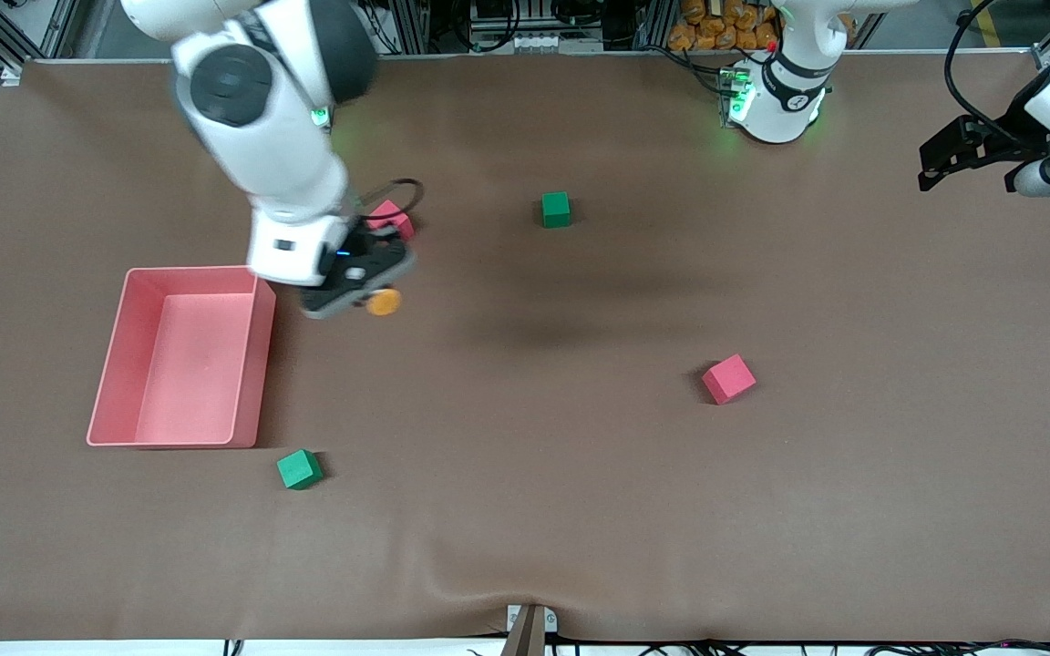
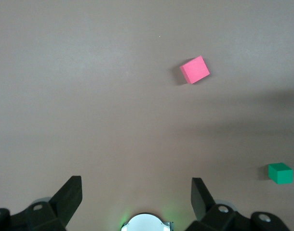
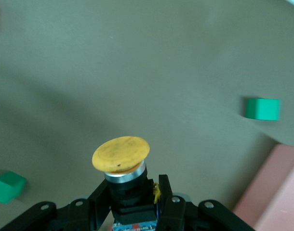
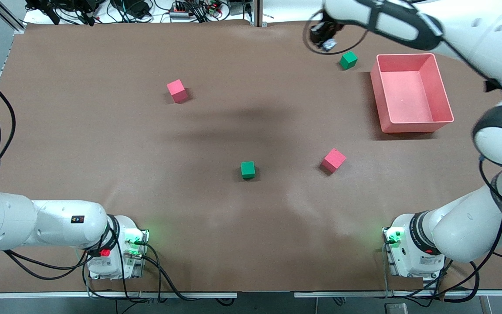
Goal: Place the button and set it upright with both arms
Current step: 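Lift the button out of the tray toward the table middle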
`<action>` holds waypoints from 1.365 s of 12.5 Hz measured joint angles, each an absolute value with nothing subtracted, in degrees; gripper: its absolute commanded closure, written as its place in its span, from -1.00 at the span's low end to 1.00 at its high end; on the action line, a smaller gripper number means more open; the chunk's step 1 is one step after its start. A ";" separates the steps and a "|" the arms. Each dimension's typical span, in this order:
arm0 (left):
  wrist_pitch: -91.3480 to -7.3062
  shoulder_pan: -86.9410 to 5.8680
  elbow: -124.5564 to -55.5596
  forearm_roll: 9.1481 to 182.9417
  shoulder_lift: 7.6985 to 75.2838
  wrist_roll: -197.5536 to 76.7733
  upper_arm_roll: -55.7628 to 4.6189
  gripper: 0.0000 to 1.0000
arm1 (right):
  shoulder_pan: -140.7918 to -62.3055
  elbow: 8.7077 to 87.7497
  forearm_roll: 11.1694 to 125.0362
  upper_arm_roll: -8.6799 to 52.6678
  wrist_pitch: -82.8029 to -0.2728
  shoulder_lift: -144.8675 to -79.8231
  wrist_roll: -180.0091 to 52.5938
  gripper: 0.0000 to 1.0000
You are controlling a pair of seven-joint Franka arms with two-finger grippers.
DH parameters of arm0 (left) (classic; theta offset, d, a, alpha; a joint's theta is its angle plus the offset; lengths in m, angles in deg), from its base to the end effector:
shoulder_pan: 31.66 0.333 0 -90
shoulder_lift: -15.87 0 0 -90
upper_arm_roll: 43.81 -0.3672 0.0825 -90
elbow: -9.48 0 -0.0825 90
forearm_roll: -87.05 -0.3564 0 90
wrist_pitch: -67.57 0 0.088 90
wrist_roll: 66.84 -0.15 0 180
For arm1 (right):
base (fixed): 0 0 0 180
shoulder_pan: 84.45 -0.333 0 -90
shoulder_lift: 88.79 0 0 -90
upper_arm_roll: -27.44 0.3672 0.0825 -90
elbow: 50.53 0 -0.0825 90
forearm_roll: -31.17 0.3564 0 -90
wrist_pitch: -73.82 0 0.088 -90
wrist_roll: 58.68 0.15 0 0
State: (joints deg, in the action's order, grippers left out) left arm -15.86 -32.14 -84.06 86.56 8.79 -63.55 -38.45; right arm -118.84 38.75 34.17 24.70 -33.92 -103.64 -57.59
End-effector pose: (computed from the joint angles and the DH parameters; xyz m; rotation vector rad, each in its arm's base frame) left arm 0.4647 -0.0496 0.6572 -3.1156 0.0666 0.0805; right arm 0.5372 0.3421 0.5159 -2.9821 -0.7949 -0.0772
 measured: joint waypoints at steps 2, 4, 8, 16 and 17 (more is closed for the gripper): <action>-15.86 -32.15 -83.88 86.56 8.79 -63.55 -37.87 -1.00 | -120.24 34.10 37.82 24.63 -34.18 -108.78 -51.80 0.96; -15.86 -32.04 -83.73 86.56 8.78 -63.55 -37.86 -1.00 | -121.77 31.09 40.81 24.62 -34.12 -111.91 -45.19 1.00; -15.86 -31.93 -83.69 86.56 8.78 -63.55 -37.86 -1.00 | -123.51 29.39 48.79 24.61 -35.59 -115.30 -36.67 1.00; -15.70 -31.89 -83.58 86.56 8.74 -63.55 -37.85 -1.00 | -126.99 26.55 47.97 23.64 -42.32 -119.15 -28.53 1.00; -15.70 -31.89 -83.57 86.56 8.72 -63.55 -37.84 -1.00 | -127.42 26.50 47.98 23.84 -44.63 -120.80 -27.40 1.00</action>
